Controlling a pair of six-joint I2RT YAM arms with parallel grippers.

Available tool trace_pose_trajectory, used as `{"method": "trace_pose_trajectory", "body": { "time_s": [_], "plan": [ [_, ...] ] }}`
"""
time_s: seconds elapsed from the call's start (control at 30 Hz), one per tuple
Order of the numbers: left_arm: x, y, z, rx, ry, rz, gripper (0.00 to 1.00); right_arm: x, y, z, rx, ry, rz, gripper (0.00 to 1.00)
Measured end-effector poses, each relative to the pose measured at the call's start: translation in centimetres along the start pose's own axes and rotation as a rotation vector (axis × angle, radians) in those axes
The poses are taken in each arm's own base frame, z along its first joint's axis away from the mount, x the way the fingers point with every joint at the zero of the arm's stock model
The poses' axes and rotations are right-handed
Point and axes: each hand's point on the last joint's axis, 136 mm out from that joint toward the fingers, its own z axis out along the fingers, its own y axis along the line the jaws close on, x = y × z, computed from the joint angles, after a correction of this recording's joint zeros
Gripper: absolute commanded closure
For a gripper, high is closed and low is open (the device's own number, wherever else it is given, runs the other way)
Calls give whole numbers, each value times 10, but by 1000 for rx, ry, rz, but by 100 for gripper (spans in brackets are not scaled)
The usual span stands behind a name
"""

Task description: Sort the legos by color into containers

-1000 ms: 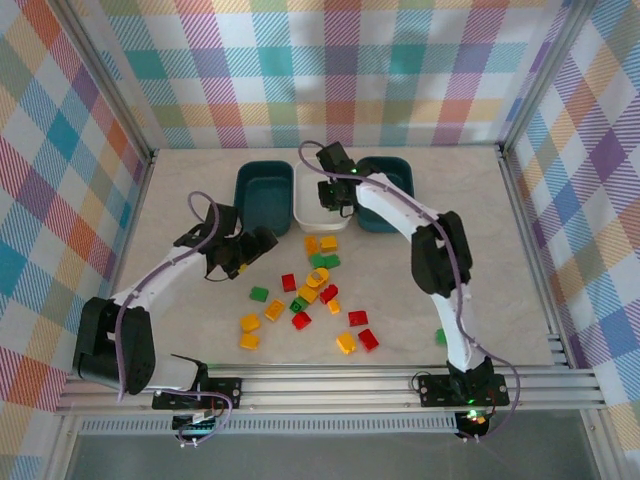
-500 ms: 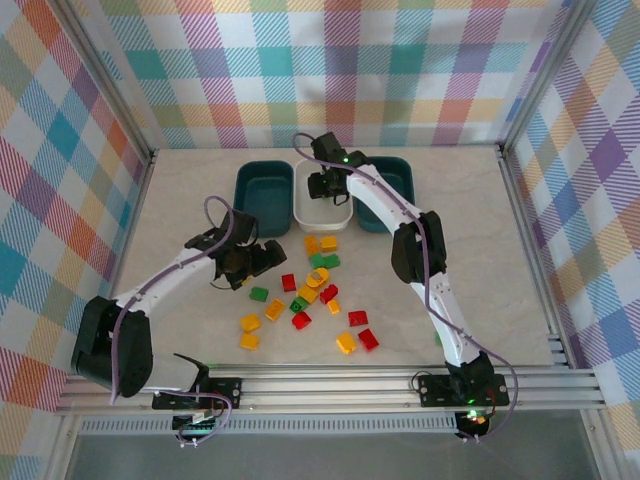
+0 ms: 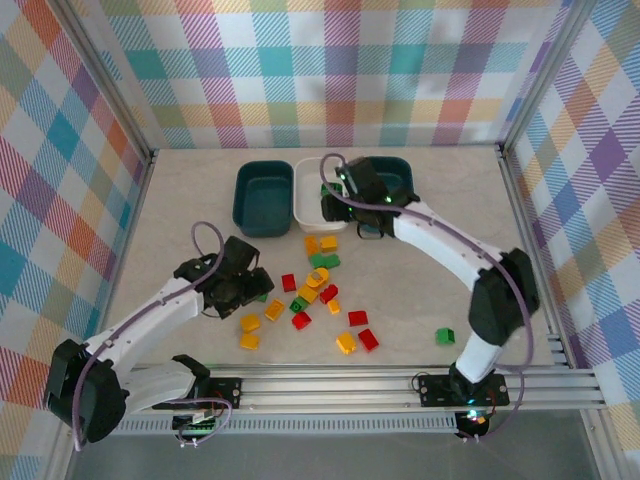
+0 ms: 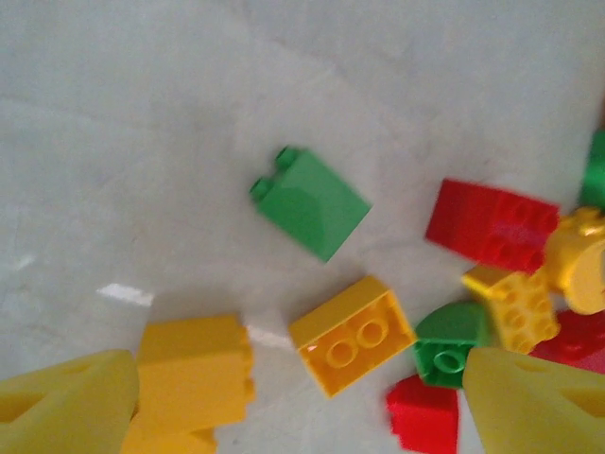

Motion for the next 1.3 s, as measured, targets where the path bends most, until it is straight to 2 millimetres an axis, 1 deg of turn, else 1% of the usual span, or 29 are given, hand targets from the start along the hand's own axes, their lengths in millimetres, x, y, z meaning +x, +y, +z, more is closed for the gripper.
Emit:
{"method": "trace_pose_trajectory", "body": {
  "time_s": [0.07,0.1,0.2,0.27,0.37,0.43,0.53,0.67,0.8,0.9,1.0,1.07,1.13,1.23,1.3],
  "plan": [
    [10,8,4,-38,14,7,15,23,-10,-1,15,29,14,38],
    [15,13,7,-62,22,8,15,38,-16,1,26,53,20,38],
    [28,28,19,-137,54,-12,17,71,-32,5,55,115,28,38],
    [36,39,27,-167,68,-38,18,86,-38,3,64,137,32,38],
    [44,52,36,-185,72,-74,21,96,-42,-6,57,136,39,38],
    [46,56,40,-178,66,-91,22,96,-42,-13,47,121,40,38],
    [42,48,42,-144,50,-96,25,91,-40,-23,27,86,43,38],
    [36,41,48,-129,28,-92,39,89,-40,-31,15,58,35,39],
    [33,38,53,-129,13,-86,51,90,-40,-33,11,50,28,39],
    [31,38,54,-131,3,-73,59,92,-42,-33,13,55,28,39],
    [27,38,51,-138,-13,-55,63,95,-43,-33,20,60,27,39],
    [21,36,45,-143,-35,-41,63,95,-44,-34,24,58,27,39],
    [11,28,33,-122,-73,-32,63,93,-46,-37,31,50,27,39],
    [-13,5,3,-32,-159,-29,62,89,-49,-43,49,28,29,40],
    [-35,-11,-18,32,-213,-42,61,85,-53,-46,65,12,34,40]
  ]
}}
